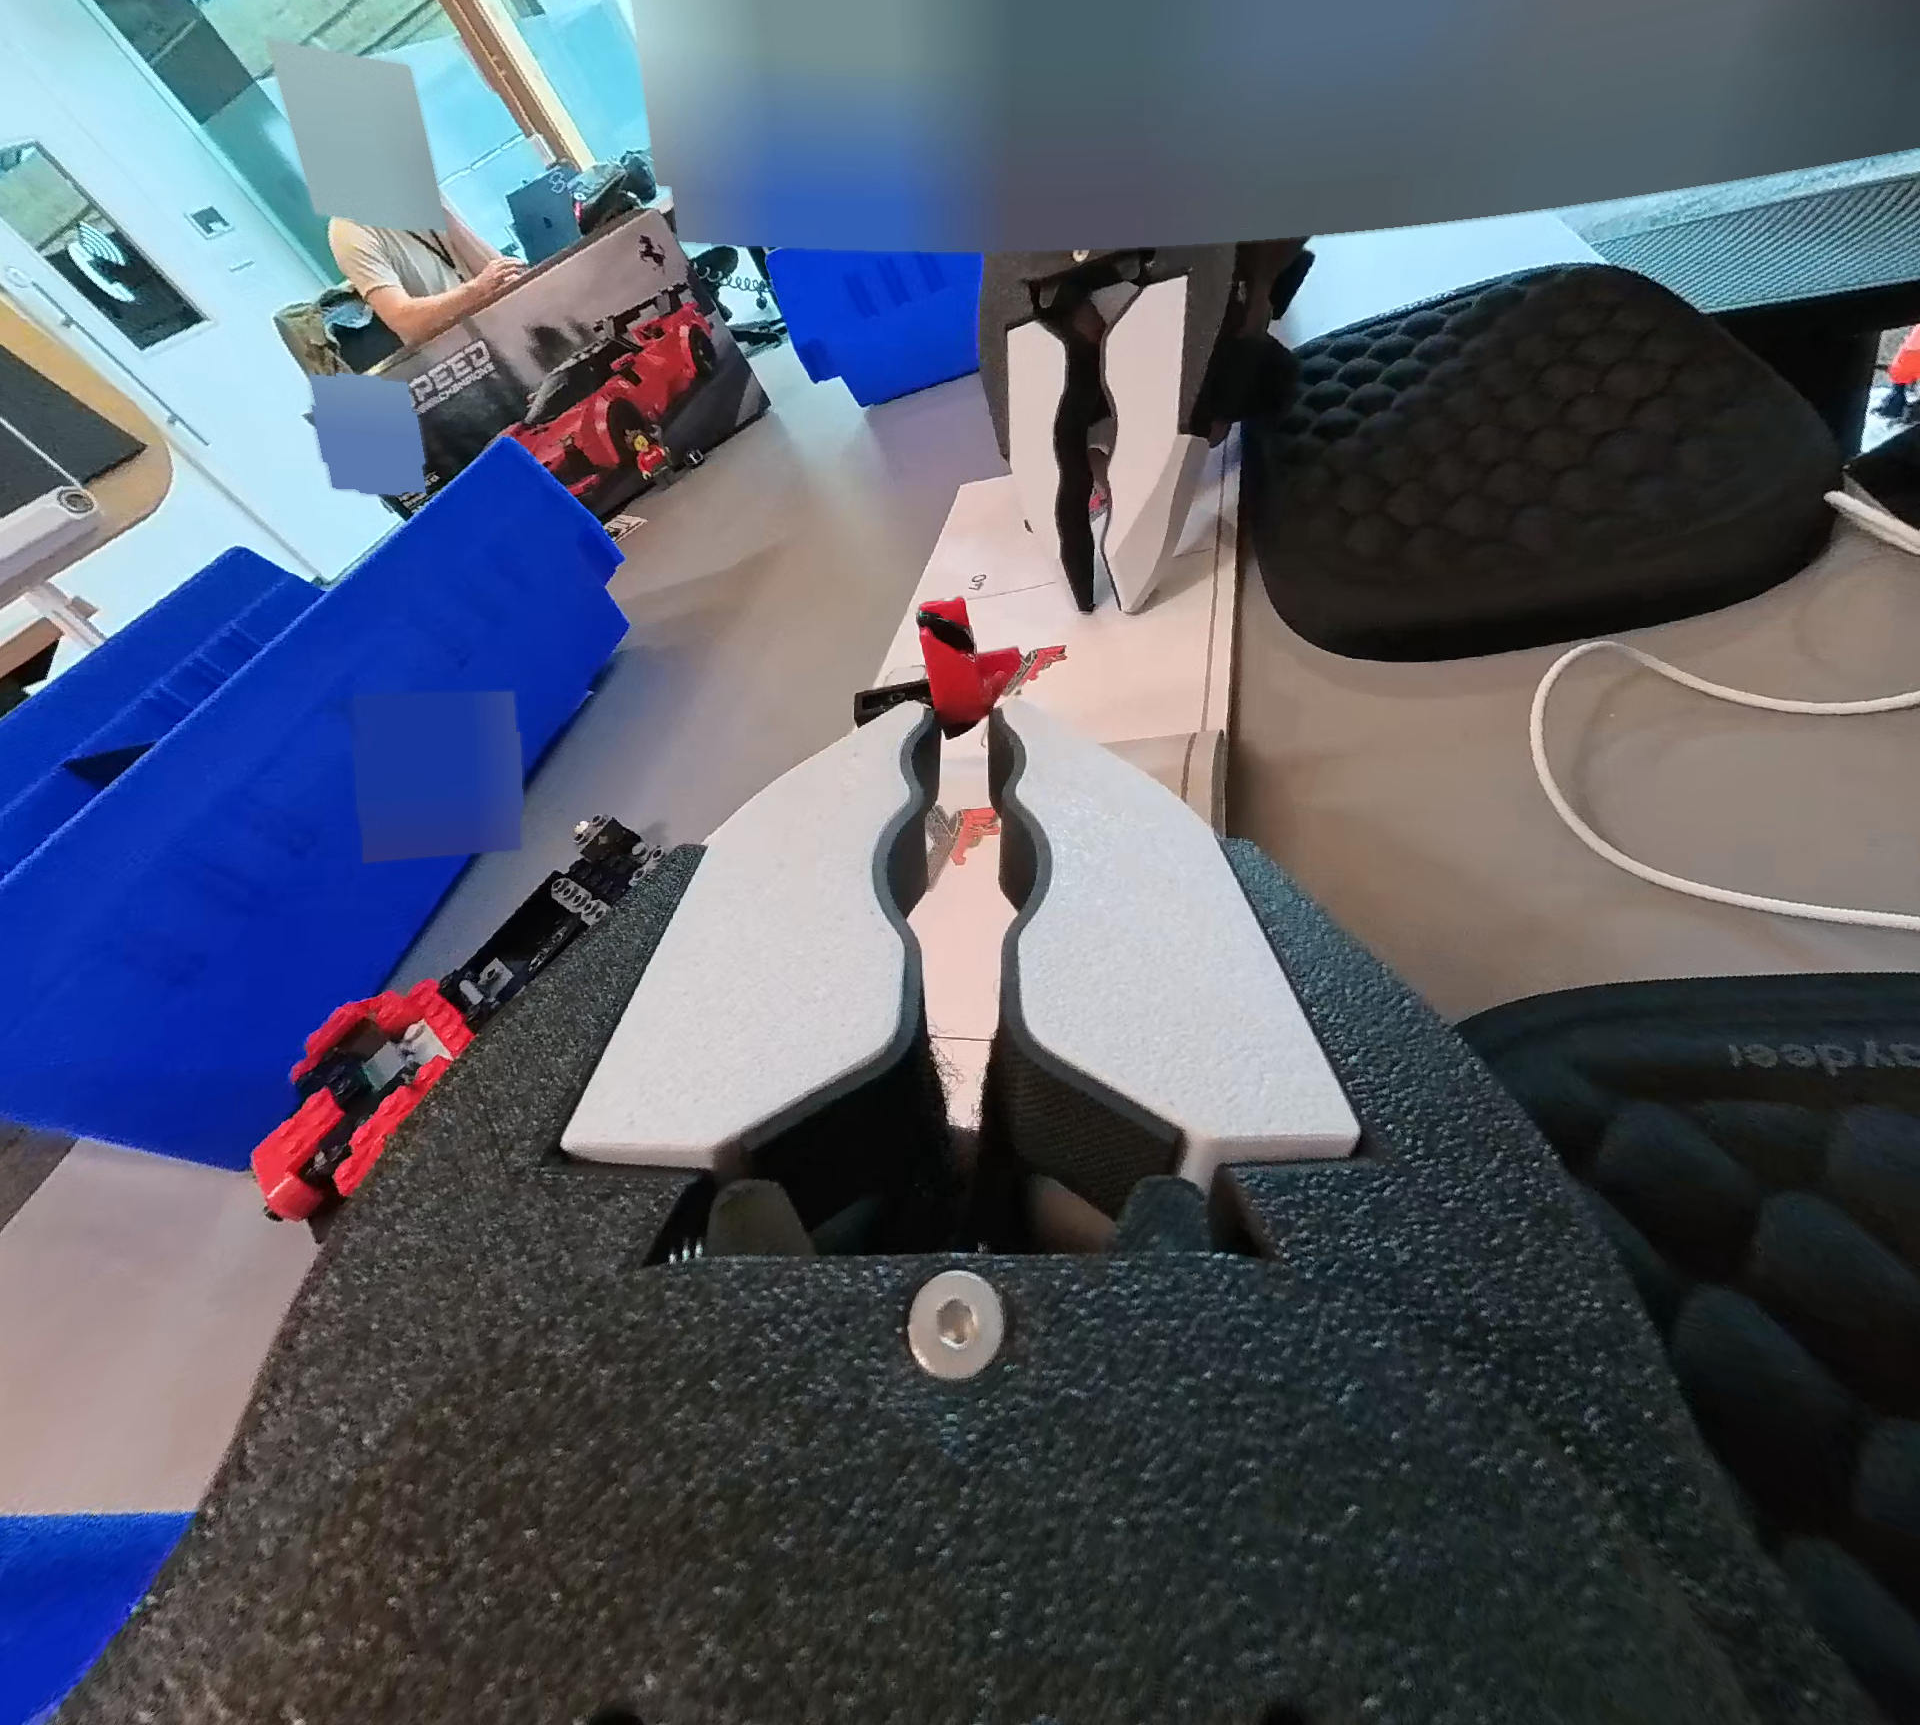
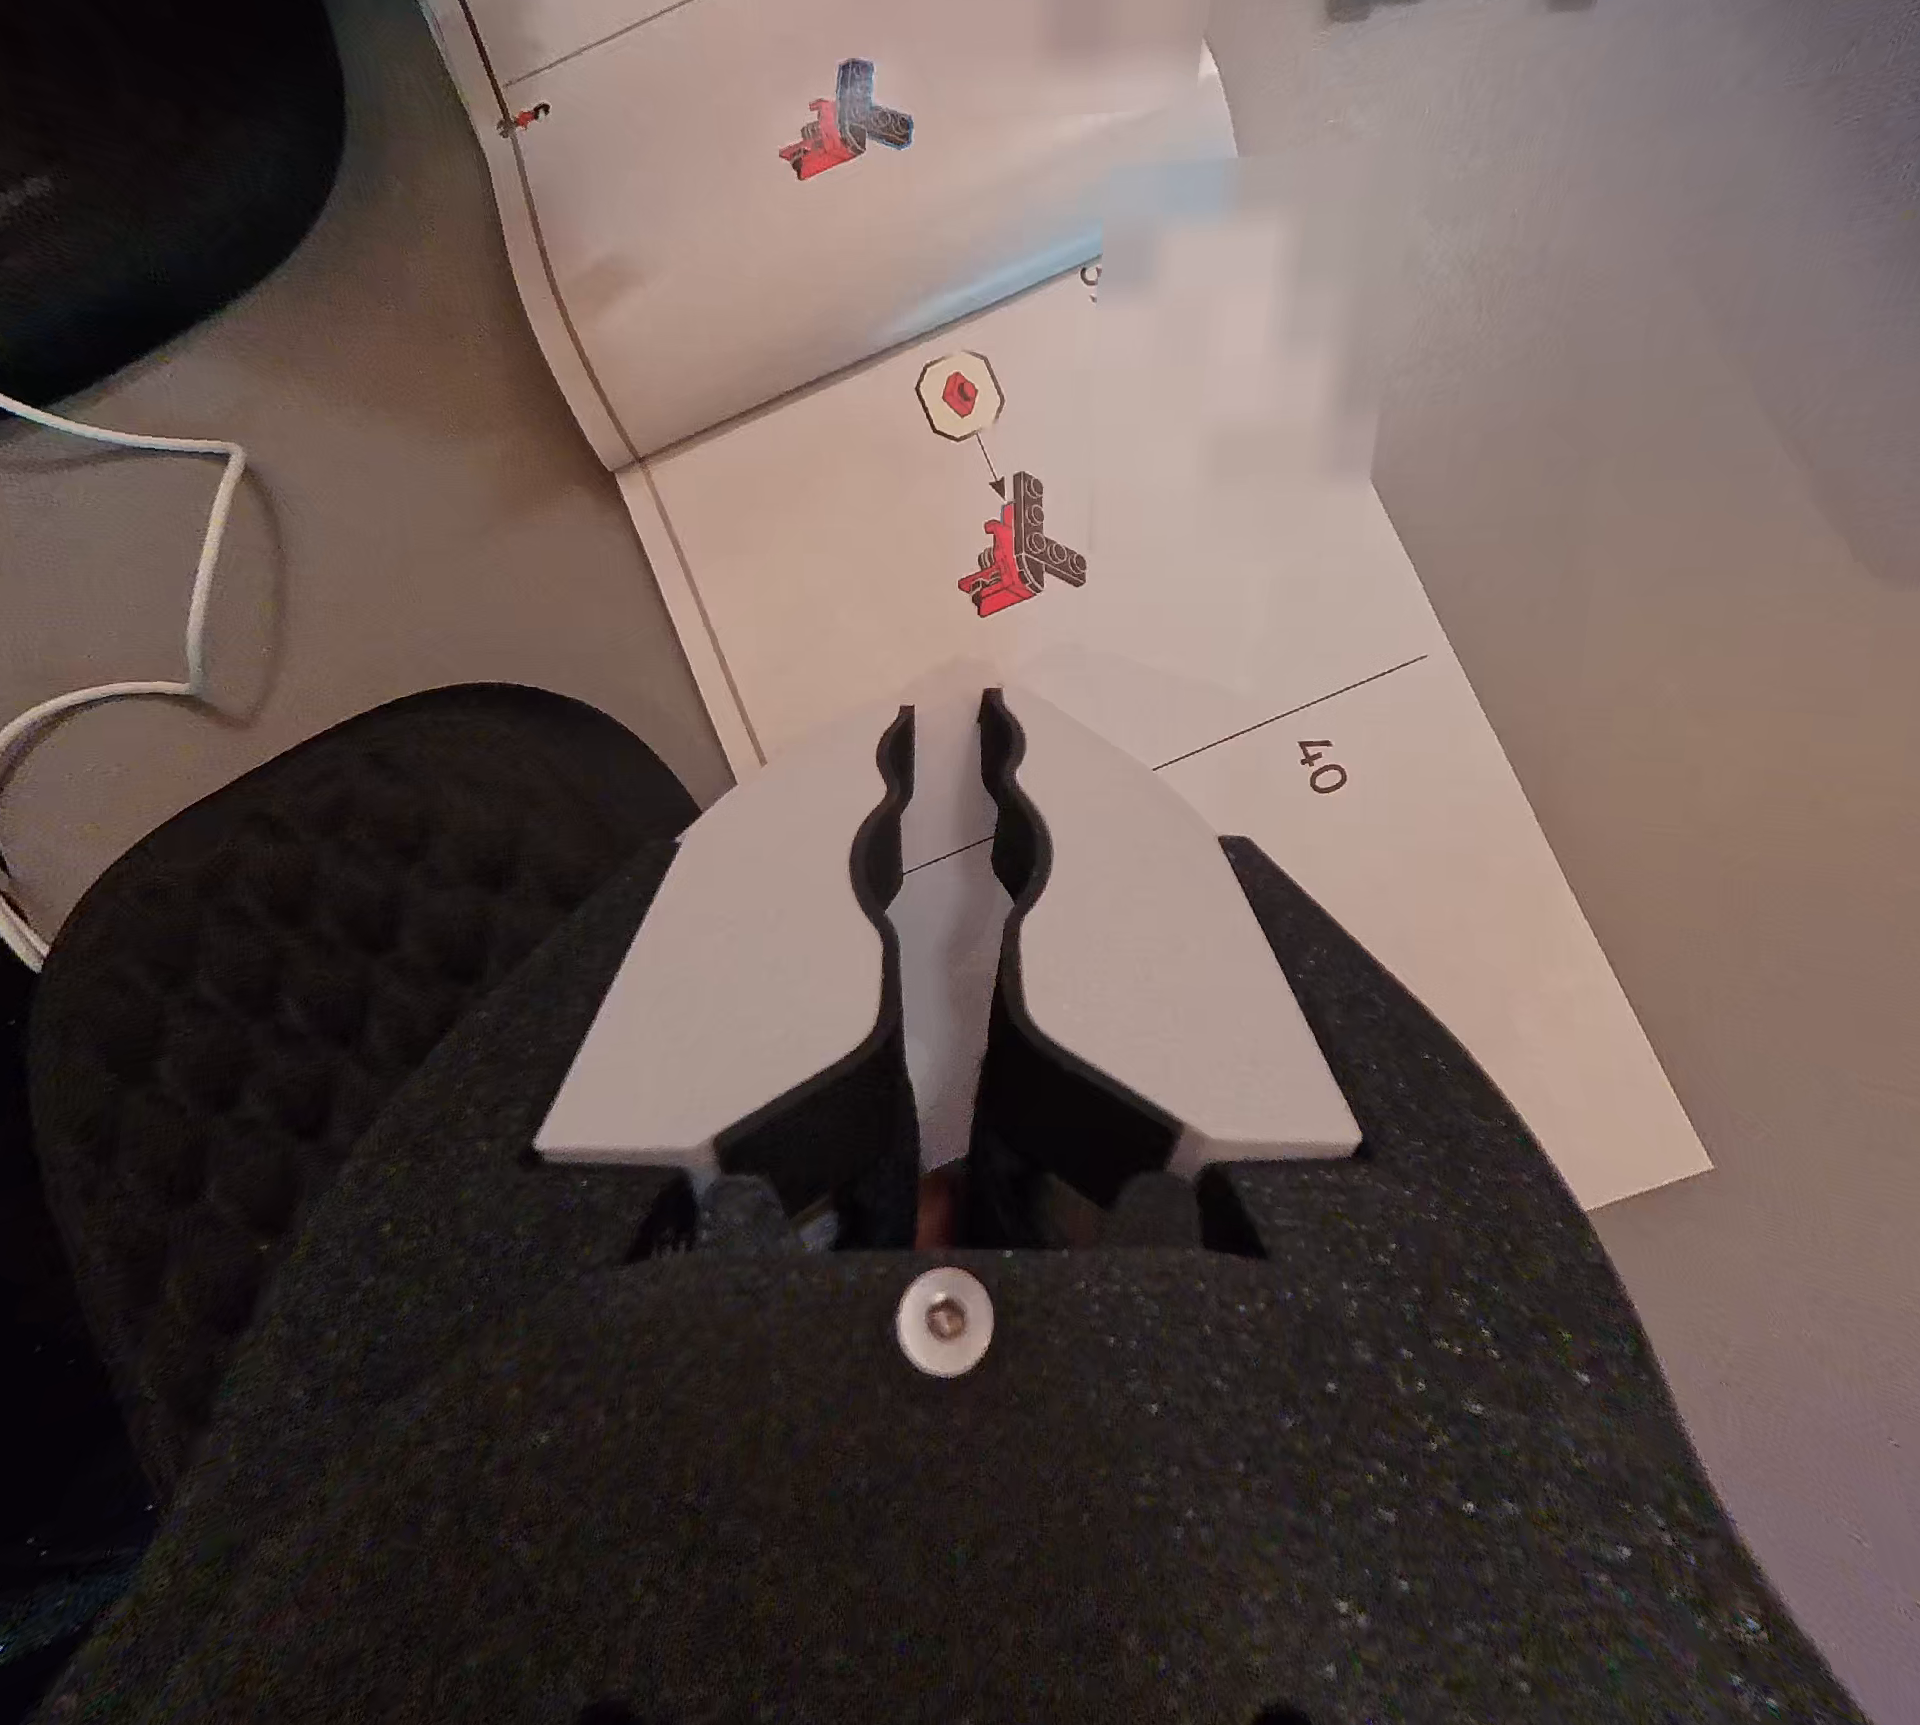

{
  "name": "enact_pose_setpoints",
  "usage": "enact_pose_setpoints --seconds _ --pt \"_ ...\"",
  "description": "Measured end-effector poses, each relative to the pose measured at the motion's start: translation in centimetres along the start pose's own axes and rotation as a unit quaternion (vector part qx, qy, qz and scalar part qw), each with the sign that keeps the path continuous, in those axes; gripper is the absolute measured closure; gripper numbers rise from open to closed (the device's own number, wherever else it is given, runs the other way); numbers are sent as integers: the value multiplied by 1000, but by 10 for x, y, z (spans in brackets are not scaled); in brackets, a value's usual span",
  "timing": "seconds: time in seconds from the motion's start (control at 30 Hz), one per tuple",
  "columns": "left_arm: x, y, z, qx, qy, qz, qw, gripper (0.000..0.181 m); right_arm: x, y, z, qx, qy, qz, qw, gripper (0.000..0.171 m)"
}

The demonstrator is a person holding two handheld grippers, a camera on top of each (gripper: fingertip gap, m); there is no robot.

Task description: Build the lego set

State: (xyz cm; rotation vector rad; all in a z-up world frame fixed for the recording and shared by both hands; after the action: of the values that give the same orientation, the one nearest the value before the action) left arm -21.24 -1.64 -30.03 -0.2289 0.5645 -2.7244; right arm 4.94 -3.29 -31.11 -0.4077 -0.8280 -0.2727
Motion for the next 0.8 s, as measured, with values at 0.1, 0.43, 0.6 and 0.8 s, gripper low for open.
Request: enact_pose_setpoints --seconds 0.1,0.43,0.6,0.8 --pt "0 0 0 1 -1 -1 1000 173 0 -1 1 4 -6 -15 1000 154" --pt "0 -1 0 4 -1 -1 1000 173 1 0 2 -6 -13 -27 1000 148" --pt "0 -1 0 9 3 -1 1000 173 1 0 2 -12 -11 -29 999 148" --pt "0 -1 0 7 6 -3 1000 173 1 -1 1 -18 -4 -32 999 148"
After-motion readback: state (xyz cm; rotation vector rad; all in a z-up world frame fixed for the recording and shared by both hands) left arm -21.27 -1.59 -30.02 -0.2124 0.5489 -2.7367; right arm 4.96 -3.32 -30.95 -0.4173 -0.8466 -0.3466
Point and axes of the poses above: each gripper's, where its closed fingertips meet, x back along the fingers, z out of its top, y = z × x across the jaws, the point moved 10 cm from there along x, back along the fingers, and after that the axes turned 12 degrees about z, right-handed, at the moved point
